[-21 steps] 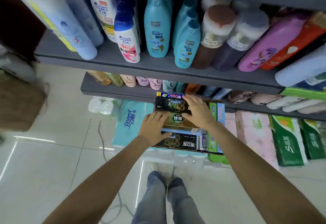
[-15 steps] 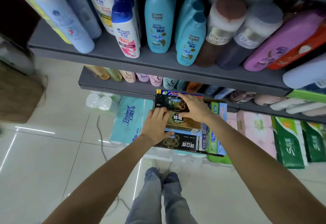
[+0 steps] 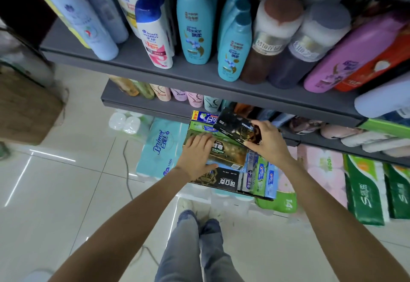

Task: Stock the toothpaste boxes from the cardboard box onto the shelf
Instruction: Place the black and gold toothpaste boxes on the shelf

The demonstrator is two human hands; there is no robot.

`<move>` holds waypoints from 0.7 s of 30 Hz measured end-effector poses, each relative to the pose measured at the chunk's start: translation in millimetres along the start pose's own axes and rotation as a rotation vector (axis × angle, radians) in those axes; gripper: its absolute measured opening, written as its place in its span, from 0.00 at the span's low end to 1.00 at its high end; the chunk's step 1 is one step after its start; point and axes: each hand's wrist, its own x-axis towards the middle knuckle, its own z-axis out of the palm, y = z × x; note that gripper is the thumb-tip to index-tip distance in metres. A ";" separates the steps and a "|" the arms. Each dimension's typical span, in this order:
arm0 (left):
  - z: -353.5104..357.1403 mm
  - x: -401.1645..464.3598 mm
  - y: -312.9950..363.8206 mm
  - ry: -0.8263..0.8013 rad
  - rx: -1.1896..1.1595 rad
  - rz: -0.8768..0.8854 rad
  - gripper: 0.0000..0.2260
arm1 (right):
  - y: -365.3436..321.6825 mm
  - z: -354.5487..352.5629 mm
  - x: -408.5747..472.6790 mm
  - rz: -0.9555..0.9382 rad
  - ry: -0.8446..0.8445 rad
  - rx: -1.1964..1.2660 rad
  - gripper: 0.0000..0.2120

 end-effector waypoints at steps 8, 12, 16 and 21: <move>-11.2 12.4 -12.1 -0.218 -0.015 -0.041 0.33 | 16.6 4.8 -20.4 0.212 -0.032 0.203 0.29; -23.9 -17.1 -5.1 -0.147 -0.039 -0.190 0.31 | 3.7 1.0 -30.9 0.222 -0.035 0.279 0.31; -51.4 -67.6 -3.9 -0.017 -0.152 -0.495 0.30 | -21.6 -11.1 -55.9 0.135 -0.033 0.496 0.41; -106.9 -131.7 -10.0 0.259 -0.399 -0.763 0.36 | -78.6 -42.8 -73.4 -0.014 -0.033 0.636 0.36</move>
